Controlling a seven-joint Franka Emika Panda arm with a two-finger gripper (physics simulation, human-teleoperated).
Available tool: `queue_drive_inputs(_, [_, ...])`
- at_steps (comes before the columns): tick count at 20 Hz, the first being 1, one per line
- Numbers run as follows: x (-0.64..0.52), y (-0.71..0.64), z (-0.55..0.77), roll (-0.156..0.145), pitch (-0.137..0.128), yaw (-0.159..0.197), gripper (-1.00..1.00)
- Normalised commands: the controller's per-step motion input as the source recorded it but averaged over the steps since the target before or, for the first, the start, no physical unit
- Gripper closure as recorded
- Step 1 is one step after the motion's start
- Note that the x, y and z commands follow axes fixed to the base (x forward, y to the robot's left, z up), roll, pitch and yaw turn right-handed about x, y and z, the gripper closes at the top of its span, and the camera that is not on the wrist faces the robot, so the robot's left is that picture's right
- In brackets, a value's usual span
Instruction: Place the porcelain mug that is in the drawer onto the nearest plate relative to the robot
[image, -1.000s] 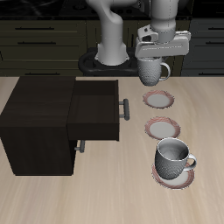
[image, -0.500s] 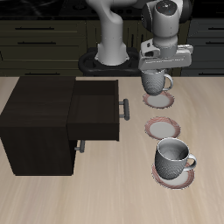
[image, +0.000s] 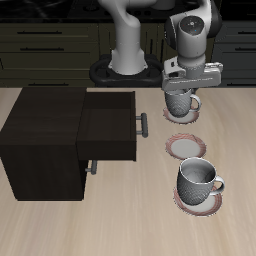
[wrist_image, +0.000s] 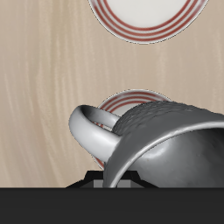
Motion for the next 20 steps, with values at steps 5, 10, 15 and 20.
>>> queue_drive_inputs(5, [-0.04,0.08,-0.17,0.019,0.034,0.003,1.0])
queue_drive_inputs(10, [-0.02,0.0,-0.03,0.015,0.018,-0.005,-1.0])
queue_drive_inputs(15, [0.01,-0.06,0.03,0.005,0.002,0.0,-1.0])
queue_drive_inputs(20, [0.01,-0.13,0.2,-0.02,-0.042,-0.008,-1.0])
